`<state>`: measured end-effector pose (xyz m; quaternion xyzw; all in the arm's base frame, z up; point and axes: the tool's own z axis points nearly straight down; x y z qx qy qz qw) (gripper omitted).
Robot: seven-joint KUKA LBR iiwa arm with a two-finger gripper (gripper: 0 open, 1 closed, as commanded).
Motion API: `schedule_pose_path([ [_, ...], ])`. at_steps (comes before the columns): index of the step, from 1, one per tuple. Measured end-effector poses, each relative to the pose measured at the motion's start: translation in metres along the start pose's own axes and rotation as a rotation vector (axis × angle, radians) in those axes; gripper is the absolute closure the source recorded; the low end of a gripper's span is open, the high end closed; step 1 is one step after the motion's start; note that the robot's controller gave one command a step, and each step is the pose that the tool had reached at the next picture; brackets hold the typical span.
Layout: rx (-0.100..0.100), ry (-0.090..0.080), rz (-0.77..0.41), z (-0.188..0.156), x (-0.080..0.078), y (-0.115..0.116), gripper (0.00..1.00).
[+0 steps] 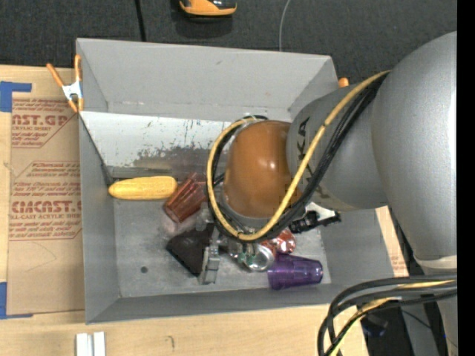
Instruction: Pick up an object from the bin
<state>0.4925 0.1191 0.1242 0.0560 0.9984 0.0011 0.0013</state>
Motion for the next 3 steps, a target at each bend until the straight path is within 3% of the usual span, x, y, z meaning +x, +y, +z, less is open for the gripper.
schedule_pose_path([
  [1, 0.003, 0.004, 0.009, 0.0574, -0.0136, -0.018, 0.0],
  [2, 0.0, 0.002, 0.133, 0.0544, -0.0146, -0.018, 0.0],
  [3, 0.002, 0.001, 0.106, 0.0558, -0.0147, -0.0179, 0.0],
])
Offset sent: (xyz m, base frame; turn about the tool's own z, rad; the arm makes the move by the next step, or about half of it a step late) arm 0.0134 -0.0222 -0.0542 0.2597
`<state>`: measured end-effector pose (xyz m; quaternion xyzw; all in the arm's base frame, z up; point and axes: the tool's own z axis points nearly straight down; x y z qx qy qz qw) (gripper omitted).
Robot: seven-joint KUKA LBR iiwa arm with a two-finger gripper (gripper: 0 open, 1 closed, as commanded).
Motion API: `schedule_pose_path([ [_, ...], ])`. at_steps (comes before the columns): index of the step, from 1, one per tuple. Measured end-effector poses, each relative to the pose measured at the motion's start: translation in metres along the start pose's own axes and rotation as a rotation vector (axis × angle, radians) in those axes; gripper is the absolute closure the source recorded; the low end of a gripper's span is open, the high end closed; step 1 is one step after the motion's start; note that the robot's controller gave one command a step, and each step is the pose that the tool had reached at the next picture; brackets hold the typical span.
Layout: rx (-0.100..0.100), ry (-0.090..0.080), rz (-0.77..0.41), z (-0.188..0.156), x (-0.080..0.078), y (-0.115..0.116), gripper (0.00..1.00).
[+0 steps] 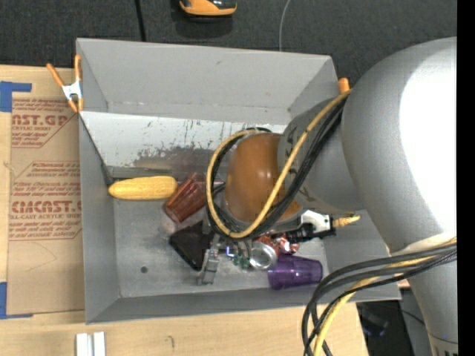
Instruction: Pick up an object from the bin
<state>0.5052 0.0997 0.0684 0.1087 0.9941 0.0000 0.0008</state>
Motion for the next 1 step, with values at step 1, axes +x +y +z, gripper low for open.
schedule_pose_path([
  [1, -0.005, -0.003, 0.028, -0.0024, -0.0012, 0.0009, 1.0],
])
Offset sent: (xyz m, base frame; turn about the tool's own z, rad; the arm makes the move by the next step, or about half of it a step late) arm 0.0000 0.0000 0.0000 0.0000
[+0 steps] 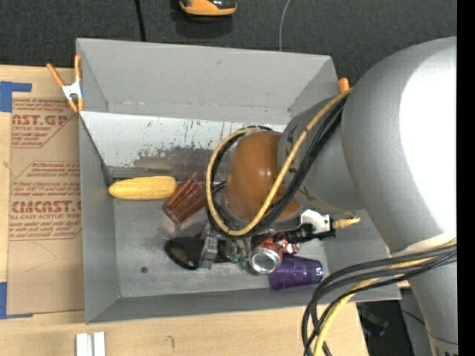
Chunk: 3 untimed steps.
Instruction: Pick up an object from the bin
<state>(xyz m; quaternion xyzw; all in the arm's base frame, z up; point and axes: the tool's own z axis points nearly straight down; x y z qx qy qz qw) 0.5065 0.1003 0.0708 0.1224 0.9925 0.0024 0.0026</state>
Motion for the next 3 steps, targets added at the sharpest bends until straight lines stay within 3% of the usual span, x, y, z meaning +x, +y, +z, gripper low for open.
schedule_pose_path([
  [3, 0.004, 0.007, 0.0, -0.0059, 0.0013, -0.0003, 1.0],
])
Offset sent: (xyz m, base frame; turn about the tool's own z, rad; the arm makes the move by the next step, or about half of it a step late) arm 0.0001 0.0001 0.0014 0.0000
